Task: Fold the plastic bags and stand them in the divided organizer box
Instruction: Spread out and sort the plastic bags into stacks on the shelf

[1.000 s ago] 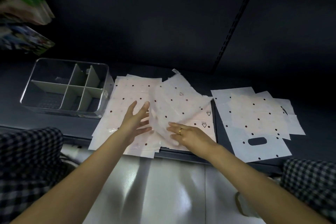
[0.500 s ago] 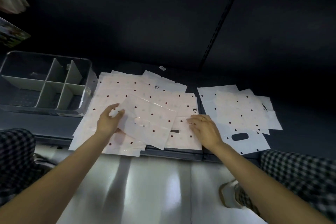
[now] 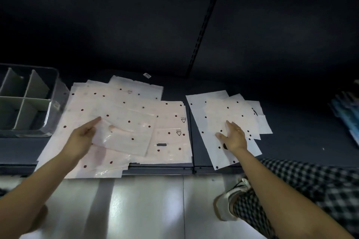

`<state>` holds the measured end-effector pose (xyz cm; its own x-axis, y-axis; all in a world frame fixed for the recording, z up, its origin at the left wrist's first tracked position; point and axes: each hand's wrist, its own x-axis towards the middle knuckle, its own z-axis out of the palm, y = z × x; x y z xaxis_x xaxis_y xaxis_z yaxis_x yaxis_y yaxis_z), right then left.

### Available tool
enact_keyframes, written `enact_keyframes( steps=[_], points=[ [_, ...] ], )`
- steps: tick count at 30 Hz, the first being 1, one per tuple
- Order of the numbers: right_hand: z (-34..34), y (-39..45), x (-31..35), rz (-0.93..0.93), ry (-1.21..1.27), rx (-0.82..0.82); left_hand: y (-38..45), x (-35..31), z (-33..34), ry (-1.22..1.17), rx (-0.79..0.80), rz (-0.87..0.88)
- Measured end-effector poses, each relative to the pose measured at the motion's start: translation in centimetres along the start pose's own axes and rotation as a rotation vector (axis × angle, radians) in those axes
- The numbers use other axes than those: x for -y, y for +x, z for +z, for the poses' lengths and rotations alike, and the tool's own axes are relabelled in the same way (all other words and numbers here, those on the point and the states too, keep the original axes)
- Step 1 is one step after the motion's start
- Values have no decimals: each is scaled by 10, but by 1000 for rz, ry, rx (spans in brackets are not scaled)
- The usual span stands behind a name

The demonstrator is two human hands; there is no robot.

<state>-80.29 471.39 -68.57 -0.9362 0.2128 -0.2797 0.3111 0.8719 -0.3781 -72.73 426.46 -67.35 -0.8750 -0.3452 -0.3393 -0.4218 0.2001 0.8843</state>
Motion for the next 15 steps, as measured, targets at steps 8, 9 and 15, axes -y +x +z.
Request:
enact_keyframes(
  steps=[8,9,15],
  points=[
    [5,4,3,16,-155,-134,-4,46,-52,382,-157,-84],
    [3,4,3,13,-149,-156,-6,48,-54,471,-163,-67],
    [2,4,4,44,-82,-182,-18,45,-51,811,-330,296]
  ],
)
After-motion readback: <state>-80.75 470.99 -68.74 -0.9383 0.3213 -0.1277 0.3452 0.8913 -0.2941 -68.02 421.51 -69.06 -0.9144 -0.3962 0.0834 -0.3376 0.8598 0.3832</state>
